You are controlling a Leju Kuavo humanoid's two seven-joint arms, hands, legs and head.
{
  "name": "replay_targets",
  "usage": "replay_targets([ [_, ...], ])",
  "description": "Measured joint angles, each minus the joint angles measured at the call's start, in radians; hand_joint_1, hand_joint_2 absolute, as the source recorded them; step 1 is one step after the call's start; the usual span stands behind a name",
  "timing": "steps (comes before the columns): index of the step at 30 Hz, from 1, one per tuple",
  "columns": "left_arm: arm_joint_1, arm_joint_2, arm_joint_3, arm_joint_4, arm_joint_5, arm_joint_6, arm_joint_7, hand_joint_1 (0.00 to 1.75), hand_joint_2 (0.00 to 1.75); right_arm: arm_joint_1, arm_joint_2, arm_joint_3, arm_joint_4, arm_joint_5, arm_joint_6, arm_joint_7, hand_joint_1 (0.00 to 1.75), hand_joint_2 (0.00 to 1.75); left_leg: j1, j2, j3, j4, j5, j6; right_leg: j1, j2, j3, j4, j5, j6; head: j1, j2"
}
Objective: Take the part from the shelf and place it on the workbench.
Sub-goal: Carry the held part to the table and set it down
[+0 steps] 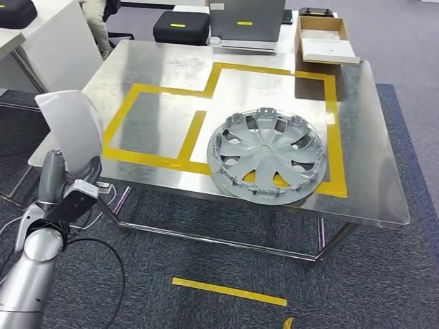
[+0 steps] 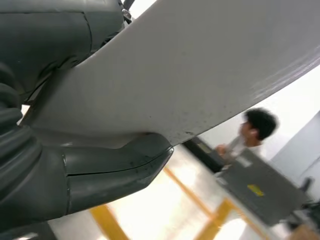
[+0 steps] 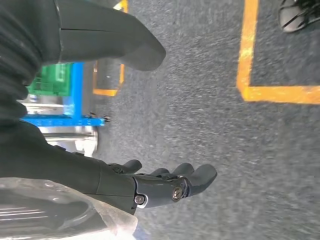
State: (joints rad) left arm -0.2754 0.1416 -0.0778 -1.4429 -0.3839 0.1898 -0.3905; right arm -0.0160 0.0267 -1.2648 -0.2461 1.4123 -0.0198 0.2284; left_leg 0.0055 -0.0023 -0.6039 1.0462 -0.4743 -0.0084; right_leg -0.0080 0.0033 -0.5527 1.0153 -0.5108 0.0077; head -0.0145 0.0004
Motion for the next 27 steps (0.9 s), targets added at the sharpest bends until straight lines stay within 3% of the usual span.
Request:
replay_targets([
  [4,-0.013,0.041,-0.004,0.057,-0.087,0.002,0.018,1.75,1.75,0.0,0.001,-0.005,0.0,0.005,0.002,0.001,0.0,1.75,0.0,0.001,0.003,-0.018,0.006,0.023,0.0,-0.001,-0.011,0.015,-0.02,0.021,0.003,0.0],
  [6,-0.025,0.062,-0.006,0.091,-0.126,0.003,0.022,1.75,1.75,0.0,0.002,-0.007,0.0,0.01,0.005,0.001,0.0,1.75,0.001,0.002,0.005,-0.022,0.008,0.032,-0.001,-0.002,-0.054,0.097,-0.065,0.026,0.005,0.0],
  [8,-0.035,0.084,-0.008,0.131,-0.16,0.003,0.026,1.75,1.75,0.0,0.002,-0.009,0.0,0.015,0.007,0.001,0.0,1.75,-0.001,0.002,0.005,-0.022,0.006,0.036,-0.001,-0.002,-0.123,0.227,-0.116,0.029,0.006,0.0],
  [9,-0.038,0.096,-0.009,0.15,-0.173,0.002,0.027,1.75,1.75,0.001,0.002,-0.011,0.0,0.017,0.009,0.0,0.0,1.75,-0.002,0.003,0.005,-0.022,0.005,0.037,-0.001,-0.002,-0.149,0.27,-0.123,0.03,0.006,0.0],
  [10,-0.042,0.108,-0.011,0.172,-0.189,0.0,0.028,1.75,1.75,0.002,0.002,-0.012,0.0,0.019,0.01,-0.001,0.0,1.75,-0.003,0.002,0.006,-0.022,0.004,0.038,-0.001,-0.002,-0.158,0.277,-0.111,0.029,0.006,0.0],
  [11,-0.049,0.12,-0.013,0.192,-0.204,-0.003,0.028,1.75,1.75,0.001,0.002,-0.014,0.0,0.021,0.012,-0.003,0.0,1.75,-0.003,0.002,0.007,-0.021,0.003,0.038,-0.001,-0.002,-0.148,0.245,-0.082,0.027,0.006,0.0],
  [13,-0.07,0.146,-0.018,0.235,-0.234,-0.01,0.028,1.75,1.75,-0.001,0.002,-0.016,0.0,0.026,0.013,-0.007,0.0,1.75,-0.004,0.0,0.011,-0.02,0.0,0.034,-0.001,-0.002,-0.091,0.114,-0.012,0.022,0.006,0.0],
  [15,-0.096,0.172,-0.022,0.278,-0.258,-0.014,0.026,1.75,1.75,-0.003,0.002,-0.017,0.0,0.03,0.015,-0.011,0.0,1.75,-0.007,-0.001,0.01,-0.017,-0.003,0.025,0.001,0.0,-0.046,0.024,0.015,0.017,0.005,0.0],
  [18,-0.135,0.202,-0.032,0.336,-0.288,-0.019,0.019,1.75,1.75,-0.004,0.002,-0.019,0.0,0.035,0.016,-0.016,0.0,1.75,-0.005,-0.001,0.007,-0.018,-0.002,0.01,0.004,0.002,-0.036,0.006,0.017,0.005,0.004,0.0],
  [20,-0.161,0.218,-0.041,0.369,-0.303,-0.023,0.016,1.75,1.75,-0.005,0.002,-0.021,0.0,0.038,0.016,-0.02,0.0,1.75,-0.002,0.0,-0.005,0.013,-0.025,-0.001,0.001,0.002,-0.033,0.001,0.021,-0.005,0.002,0.0],
  [23,-0.204,0.234,-0.058,0.426,-0.327,-0.029,0.015,1.75,1.75,-0.008,0.001,-0.022,0.0,0.042,0.018,-0.024,0.0,1.75,0.002,0.0,-0.083,0.185,-0.106,-0.014,-0.001,0.001,-0.029,0.0,0.02,-0.013,0.0,0.0],
  [24,-0.215,0.237,-0.065,0.445,-0.334,-0.031,0.015,1.75,1.75,-0.008,0.001,-0.023,0.0,0.043,0.019,-0.025,0.0,1.75,0.003,0.0,-0.108,0.237,-0.12,-0.016,-0.001,0.001,-0.028,0.0,0.019,-0.014,0.0,0.0],
  [25,-0.224,0.239,-0.071,0.461,-0.34,-0.033,0.016,1.75,1.75,-0.009,0.001,-0.023,0.0,0.045,0.02,-0.026,0.0,1.75,0.005,0.0,-0.12,0.257,-0.115,-0.017,-0.001,0.001,-0.027,0.0,0.018,-0.014,0.0,0.0],
  [26,-0.231,0.241,-0.077,0.473,-0.343,-0.034,0.016,1.75,1.75,-0.009,0.001,-0.023,0.0,0.047,0.021,-0.026,0.0,1.75,0.006,0.0,-0.114,0.238,-0.092,-0.017,-0.001,0.002,-0.025,0.0,0.017,-0.014,0.0,0.0],
  [27,-0.239,0.243,-0.081,0.482,-0.346,-0.035,0.016,1.75,1.75,-0.009,0.001,-0.023,0.0,0.048,0.021,-0.026,0.0,1.75,0.007,0.0,-0.092,0.185,-0.055,-0.016,-0.001,0.002,-0.022,0.0,0.016,-0.013,0.0,0.0],
])
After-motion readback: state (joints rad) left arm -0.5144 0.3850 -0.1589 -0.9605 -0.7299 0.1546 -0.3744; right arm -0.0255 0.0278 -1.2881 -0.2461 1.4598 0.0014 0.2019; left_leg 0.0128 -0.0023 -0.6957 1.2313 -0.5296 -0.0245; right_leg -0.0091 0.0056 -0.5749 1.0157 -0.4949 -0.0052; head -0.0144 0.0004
